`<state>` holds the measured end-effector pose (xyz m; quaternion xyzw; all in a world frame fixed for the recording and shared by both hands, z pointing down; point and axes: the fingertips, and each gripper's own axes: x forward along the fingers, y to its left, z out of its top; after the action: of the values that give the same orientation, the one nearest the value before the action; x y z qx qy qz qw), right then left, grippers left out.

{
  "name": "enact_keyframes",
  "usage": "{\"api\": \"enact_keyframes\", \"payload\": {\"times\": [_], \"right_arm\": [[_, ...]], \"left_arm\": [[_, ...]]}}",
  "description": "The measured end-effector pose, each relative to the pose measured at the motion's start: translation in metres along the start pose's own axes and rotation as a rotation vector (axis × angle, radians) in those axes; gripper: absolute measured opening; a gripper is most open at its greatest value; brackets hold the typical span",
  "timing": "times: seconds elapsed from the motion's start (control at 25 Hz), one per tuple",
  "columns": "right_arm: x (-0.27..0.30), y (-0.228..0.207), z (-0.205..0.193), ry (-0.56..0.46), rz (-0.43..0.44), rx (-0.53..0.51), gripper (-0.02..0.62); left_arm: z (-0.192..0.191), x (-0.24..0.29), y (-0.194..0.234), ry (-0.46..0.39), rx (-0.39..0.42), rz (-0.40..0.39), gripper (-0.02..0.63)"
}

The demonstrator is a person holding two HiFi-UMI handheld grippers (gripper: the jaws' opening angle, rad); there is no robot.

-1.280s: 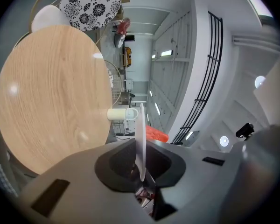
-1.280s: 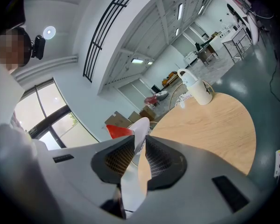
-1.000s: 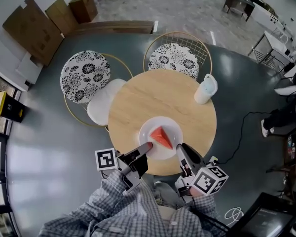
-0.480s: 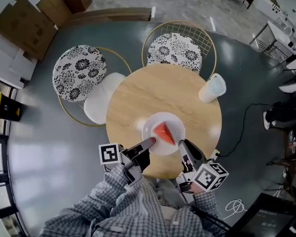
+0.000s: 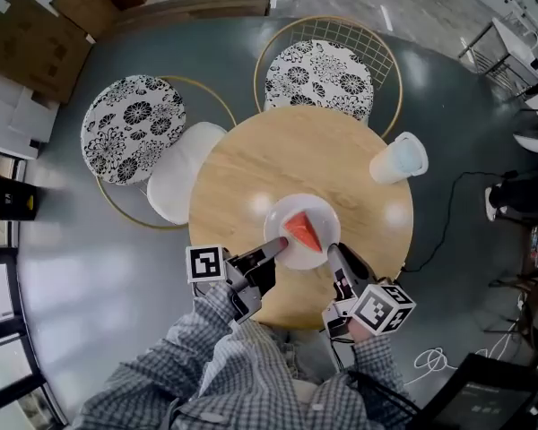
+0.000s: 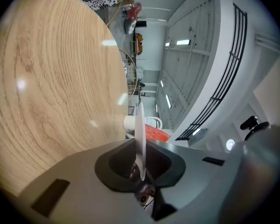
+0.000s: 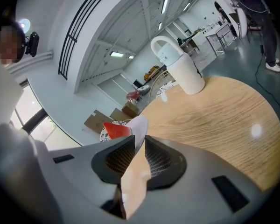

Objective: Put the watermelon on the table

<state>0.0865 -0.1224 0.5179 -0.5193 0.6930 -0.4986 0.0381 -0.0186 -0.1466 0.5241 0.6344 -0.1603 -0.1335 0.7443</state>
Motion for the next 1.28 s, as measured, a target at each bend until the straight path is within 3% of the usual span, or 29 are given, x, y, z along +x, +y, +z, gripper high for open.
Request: {"api": "enact_keyframes", "payload": {"times": [0.64, 0.8, 1.0, 1.12, 1.28], "right_arm": [[0.054, -0.045, -0.010, 0.081, -0.081, 0.058, 0.077], [0.062, -0.054, -0.011, 0.095, -0.107, 0.059, 0.077], [0.071, -0.065, -0.013, 0.115, -0.136, 0.071, 0.077], [0.074, -0.070, -0.014, 0.130, -0.155, 0.062, 0.077], [0.076, -0.072, -0.016, 0.139, -0.174, 0.065, 0.077]], "left_arm": [[0.038, 0.018, 0.055, -0.004, -0.053, 0.075, 0.034], [0.044, 0.019, 0.072, 0.010, -0.028, 0.132, 0.032], [0.049, 0.025, 0.080, 0.003, -0.044, 0.159, 0.034], [0.051, 0.030, 0.079, -0.007, -0.062, 0.136, 0.034], [0.053, 0.027, 0.086, -0.003, -0.038, 0.179, 0.032]]}}
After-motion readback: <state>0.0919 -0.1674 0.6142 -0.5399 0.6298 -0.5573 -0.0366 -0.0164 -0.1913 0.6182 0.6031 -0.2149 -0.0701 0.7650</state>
